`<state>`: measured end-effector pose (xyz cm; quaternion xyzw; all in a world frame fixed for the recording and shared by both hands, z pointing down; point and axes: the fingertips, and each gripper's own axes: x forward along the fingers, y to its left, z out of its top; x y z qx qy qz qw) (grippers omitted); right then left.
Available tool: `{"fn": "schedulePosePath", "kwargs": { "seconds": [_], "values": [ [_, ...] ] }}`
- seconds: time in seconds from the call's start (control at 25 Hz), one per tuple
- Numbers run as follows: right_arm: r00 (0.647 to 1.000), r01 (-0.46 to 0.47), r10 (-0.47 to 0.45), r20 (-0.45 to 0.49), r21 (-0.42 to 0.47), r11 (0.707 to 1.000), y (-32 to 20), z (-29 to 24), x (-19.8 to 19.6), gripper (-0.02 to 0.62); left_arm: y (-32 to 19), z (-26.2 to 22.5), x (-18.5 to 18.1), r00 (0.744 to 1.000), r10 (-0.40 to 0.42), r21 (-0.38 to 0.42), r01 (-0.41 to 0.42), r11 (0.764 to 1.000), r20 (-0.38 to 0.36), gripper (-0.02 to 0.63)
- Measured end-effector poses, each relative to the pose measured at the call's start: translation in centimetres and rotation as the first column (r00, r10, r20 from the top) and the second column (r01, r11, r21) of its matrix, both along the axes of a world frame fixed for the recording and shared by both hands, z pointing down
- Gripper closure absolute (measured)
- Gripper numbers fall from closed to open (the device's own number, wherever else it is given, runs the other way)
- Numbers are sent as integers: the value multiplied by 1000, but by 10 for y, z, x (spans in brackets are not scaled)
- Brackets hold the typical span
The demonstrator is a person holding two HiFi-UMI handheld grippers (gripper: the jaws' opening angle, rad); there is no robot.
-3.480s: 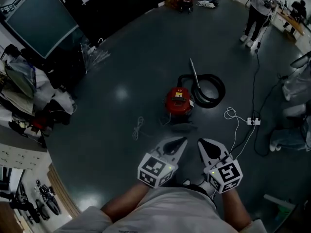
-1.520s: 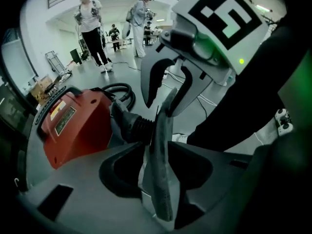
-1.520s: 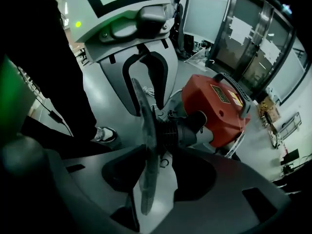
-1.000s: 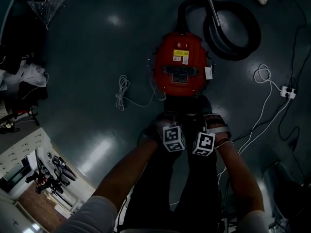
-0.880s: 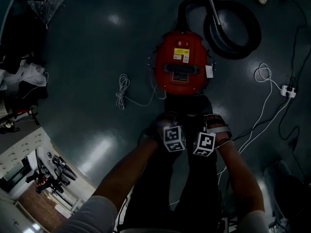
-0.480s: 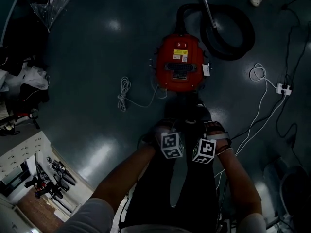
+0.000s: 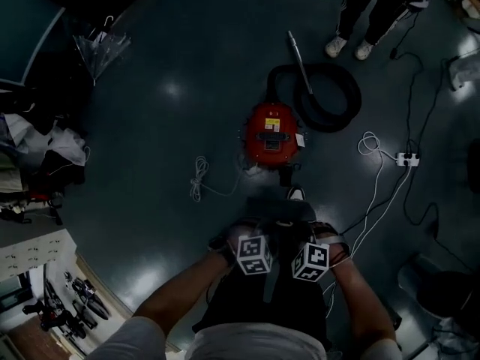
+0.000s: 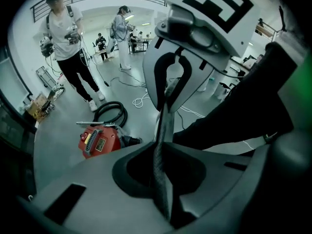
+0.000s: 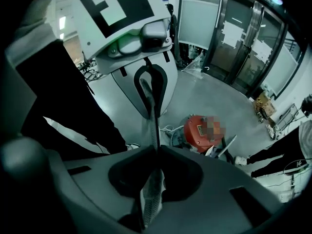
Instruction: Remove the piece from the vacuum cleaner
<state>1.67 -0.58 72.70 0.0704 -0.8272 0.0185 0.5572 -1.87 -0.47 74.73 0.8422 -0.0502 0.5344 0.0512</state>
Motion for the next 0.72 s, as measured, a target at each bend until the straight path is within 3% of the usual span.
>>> {"fn": "schedulePosePath", "kwargs": {
  "seconds": [0.36,0.52,0.72],
  "values": [
    [999,30,-30,21,19,999,45,-147,-13,548,45,-145,-13,1000,12,-26,-12,1000,-7,574],
    [999,42,-43,31,10,999,65,-190,-12,548,67,-184,-11,999,35,-46,-36,998,-30,574],
    [999,45,-46,26,51,998,66,-226,-11,549,66,-219,-9,997,73,-5,-73,997,-40,574]
  ]
}}
